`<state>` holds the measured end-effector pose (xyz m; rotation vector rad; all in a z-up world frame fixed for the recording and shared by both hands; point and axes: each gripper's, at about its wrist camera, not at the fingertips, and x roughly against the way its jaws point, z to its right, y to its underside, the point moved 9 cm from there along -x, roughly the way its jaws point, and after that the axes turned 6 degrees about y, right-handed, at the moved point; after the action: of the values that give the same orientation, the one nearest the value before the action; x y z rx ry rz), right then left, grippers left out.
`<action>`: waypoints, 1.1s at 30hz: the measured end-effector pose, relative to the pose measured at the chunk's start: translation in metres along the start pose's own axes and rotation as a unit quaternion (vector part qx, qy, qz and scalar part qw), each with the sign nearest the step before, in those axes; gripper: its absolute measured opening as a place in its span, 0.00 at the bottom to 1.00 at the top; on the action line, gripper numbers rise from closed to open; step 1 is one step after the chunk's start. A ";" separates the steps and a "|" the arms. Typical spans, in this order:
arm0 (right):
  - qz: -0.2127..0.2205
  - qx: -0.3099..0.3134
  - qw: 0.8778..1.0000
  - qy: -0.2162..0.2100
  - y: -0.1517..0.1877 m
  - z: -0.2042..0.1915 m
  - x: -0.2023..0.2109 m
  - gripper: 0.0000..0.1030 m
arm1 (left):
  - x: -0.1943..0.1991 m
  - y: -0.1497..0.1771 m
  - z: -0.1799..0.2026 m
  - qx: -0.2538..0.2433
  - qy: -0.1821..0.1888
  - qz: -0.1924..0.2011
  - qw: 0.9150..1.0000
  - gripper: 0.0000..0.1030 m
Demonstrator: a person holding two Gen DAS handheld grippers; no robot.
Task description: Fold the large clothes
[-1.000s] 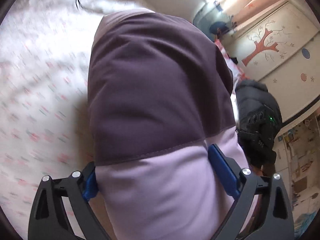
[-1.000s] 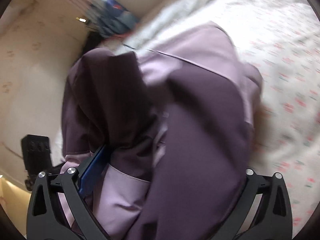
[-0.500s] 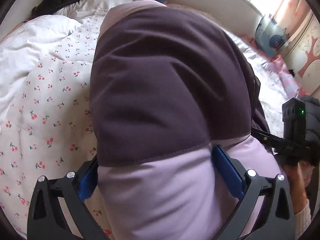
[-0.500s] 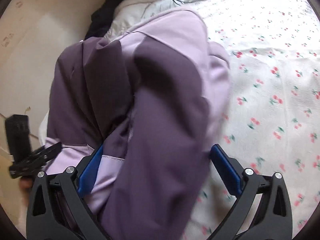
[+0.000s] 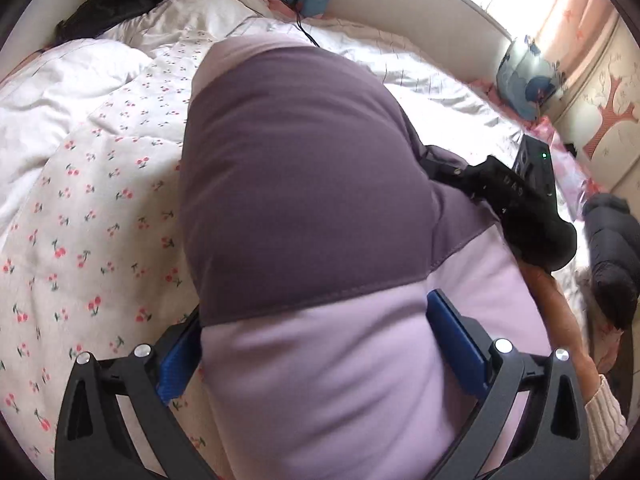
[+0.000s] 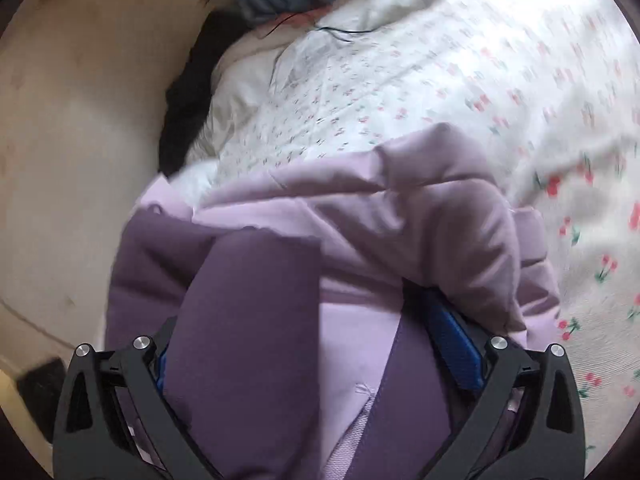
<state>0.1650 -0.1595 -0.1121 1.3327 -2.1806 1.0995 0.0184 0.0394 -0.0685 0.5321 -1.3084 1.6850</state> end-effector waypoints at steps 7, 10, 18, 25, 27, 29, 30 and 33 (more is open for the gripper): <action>-0.010 0.153 0.985 0.074 0.019 -0.051 0.089 0.93 | 0.013 0.013 -0.017 0.010 0.031 0.023 0.999 0.96; -0.040 0.229 0.958 0.170 0.078 -0.037 0.102 0.93 | 0.018 0.015 -0.020 0.020 0.034 0.033 0.999 0.95; -0.061 0.160 0.973 0.155 0.120 0.006 0.095 0.93 | 0.040 0.028 0.017 -0.038 -0.064 0.043 0.996 0.95; -0.025 0.204 0.963 0.172 0.149 -0.021 0.136 0.93 | 0.039 0.030 0.003 -0.014 -0.067 0.058 0.996 0.95; -0.063 0.184 0.966 0.168 0.167 -0.003 0.109 0.93 | 0.035 0.035 0.009 -0.028 -0.066 0.054 0.996 0.95; -0.085 0.151 0.975 0.142 0.164 0.003 0.108 0.94 | 0.038 0.037 0.016 -0.049 -0.081 0.061 0.994 0.95; -0.081 0.154 0.974 0.147 0.158 0.000 0.113 0.93 | 0.041 0.037 0.018 -0.050 -0.084 0.065 0.993 0.95; -0.026 0.185 0.969 0.163 0.138 -0.034 0.151 0.93 | 0.056 0.033 0.020 -0.065 -0.109 0.084 0.988 0.95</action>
<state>-0.0325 -0.1869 -0.0529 1.2328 -1.7502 1.6349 -0.0412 0.0424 -0.0353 0.5538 -1.6486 1.6985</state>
